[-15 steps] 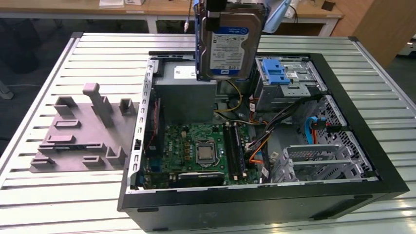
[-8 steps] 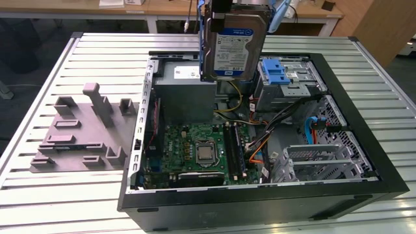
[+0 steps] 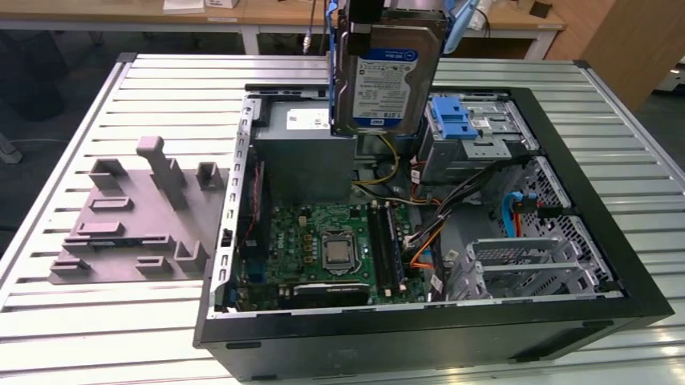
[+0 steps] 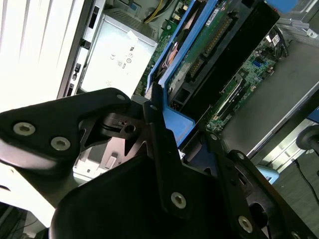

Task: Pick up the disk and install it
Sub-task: 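Pick up the disk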

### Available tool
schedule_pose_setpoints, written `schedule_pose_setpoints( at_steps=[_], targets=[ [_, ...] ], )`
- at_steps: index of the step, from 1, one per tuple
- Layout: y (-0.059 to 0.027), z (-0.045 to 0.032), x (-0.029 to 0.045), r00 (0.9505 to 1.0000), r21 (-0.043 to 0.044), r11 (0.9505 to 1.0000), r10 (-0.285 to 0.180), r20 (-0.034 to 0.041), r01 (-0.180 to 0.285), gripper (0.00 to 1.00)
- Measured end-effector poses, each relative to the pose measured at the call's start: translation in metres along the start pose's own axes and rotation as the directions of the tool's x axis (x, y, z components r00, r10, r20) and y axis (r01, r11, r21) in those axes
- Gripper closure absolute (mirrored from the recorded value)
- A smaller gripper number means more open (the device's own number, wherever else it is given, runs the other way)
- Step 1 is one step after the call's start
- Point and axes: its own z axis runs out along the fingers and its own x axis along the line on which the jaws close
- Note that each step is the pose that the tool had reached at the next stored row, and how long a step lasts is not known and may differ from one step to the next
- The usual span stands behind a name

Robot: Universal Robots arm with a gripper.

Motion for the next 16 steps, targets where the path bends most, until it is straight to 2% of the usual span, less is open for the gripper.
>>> schedule_pose_setpoints(
  at_steps=[7,16],
  targets=[
    [-0.0003,0.0000,0.0001,1.0000,0.0000,1.0000,0.000,0.0001,0.000,0.64],
    [-0.0070,0.0000,0.0020,1.0000,0.0000,1.0000,0.000,0.0000,0.000,0.64]
  ],
)
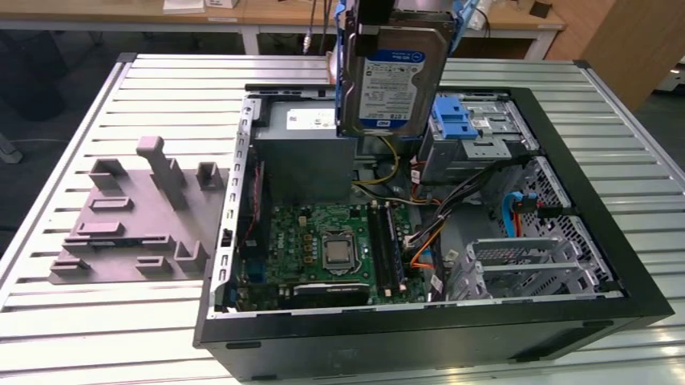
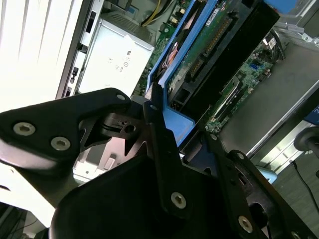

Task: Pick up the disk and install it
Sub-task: 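Pick up the disk, then insert the disk into the insertion slot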

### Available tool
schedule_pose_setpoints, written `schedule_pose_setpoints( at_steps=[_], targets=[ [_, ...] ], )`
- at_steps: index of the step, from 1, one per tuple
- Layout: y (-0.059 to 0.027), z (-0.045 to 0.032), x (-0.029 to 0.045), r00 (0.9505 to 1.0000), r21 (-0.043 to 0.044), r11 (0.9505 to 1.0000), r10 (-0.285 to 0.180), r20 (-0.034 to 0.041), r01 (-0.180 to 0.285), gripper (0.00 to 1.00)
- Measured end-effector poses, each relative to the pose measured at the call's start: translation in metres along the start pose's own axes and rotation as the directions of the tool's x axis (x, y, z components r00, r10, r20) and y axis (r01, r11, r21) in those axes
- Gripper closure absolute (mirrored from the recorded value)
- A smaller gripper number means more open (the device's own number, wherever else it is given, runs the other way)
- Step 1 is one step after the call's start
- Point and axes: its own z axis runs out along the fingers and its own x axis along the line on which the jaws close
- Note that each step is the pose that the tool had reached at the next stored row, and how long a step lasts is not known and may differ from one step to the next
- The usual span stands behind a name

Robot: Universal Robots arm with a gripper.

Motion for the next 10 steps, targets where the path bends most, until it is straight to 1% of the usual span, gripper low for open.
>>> schedule_pose_setpoints(
  at_steps=[10],
  targets=[
    [-0.0001,0.0000,0.0006,1.0000,0.0000,1.0000,0.000,-0.0001,0.000,0.64]
  ],
)
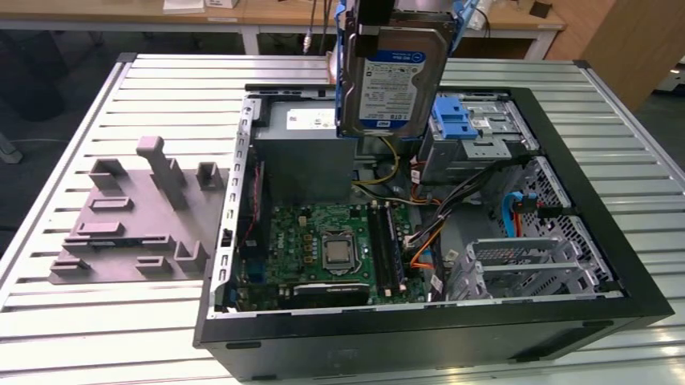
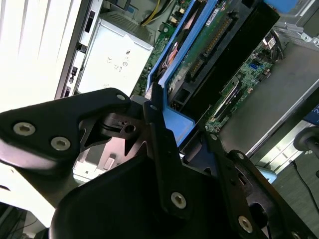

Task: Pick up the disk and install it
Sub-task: 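Insert the disk into the insertion slot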

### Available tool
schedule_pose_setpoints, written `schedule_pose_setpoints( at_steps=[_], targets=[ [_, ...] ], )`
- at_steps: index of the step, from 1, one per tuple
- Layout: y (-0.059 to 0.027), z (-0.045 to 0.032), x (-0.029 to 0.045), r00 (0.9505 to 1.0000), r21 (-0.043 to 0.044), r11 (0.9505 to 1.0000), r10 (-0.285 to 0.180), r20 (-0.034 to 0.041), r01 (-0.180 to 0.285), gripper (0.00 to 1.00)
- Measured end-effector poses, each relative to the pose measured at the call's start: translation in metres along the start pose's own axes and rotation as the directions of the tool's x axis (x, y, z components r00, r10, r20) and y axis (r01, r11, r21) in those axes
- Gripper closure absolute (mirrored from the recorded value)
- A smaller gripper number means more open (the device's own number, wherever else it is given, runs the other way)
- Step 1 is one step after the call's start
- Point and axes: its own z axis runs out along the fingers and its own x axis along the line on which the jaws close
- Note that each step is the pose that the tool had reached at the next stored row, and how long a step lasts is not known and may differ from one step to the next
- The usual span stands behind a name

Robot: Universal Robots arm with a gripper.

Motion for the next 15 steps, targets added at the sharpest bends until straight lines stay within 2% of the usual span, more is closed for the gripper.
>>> schedule_pose_setpoints(
  at_steps=[4,7,15],
  targets=[
    [0.0000,0.0000,0.0002,1.0000,0.0000,1.0000,0.000,0.0000,0.000,0.64],
    [-0.0003,0.0000,0.0046,1.0000,0.0000,1.0000,0.000,0.0000,0.000,0.64],
    [-0.0019,-0.0001,0.0317,1.0000,0.0000,1.0000,0.000,0.0001,0.000,0.64]
  ],
)
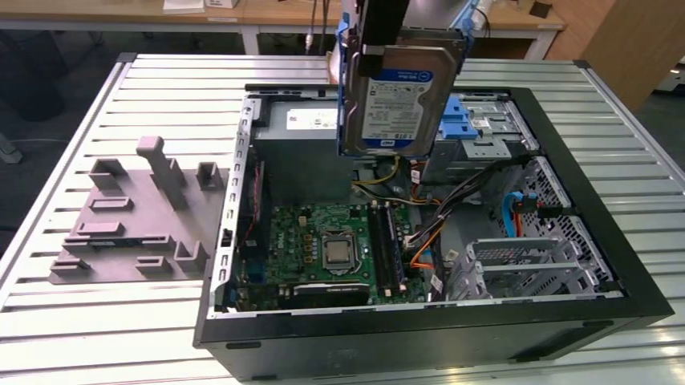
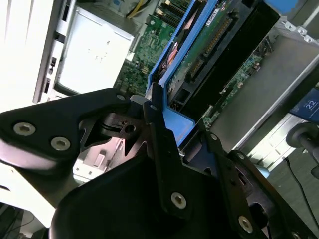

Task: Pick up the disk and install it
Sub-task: 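Insert the disk into the insertion slot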

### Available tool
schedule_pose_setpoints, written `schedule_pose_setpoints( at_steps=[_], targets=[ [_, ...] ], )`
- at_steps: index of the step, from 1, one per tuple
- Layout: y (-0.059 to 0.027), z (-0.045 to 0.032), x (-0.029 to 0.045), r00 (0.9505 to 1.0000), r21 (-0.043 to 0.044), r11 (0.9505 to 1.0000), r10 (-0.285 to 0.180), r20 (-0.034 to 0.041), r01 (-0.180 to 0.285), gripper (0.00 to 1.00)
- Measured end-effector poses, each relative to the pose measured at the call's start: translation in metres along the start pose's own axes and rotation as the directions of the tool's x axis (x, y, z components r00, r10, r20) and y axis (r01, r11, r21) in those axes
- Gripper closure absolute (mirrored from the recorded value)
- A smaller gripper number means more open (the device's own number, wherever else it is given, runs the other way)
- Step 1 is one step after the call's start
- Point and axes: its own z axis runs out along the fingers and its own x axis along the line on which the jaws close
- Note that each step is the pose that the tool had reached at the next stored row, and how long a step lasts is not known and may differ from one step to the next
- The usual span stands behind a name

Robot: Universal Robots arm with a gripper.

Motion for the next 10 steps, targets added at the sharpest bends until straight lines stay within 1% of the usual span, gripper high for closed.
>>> schedule_pose_setpoints(
  at_steps=[2,4,6,9,10],
  targets=[
    [-0.0004,-0.0001,0.0069,1.0000,0.0000,1.0000,0.000,-0.0001,0.000,0.64],
    [-0.0007,-0.0001,0.0109,1.0000,0.0000,1.0000,0.000,0.0000,0.000,0.64],
    [-0.0031,-0.0001,0.0117,1.0000,0.0000,1.0000,0.000,0.0000,0.000,0.64],
    [-0.0124,0.0000,0.0115,1.0000,-0.0004,1.0000,0.000,-0.0001,0.000,0.64],
    [-0.0142,0.0001,0.0114,1.0000,-0.0004,1.0000,0.000,0.0000,0.000,0.64]
  ],
)
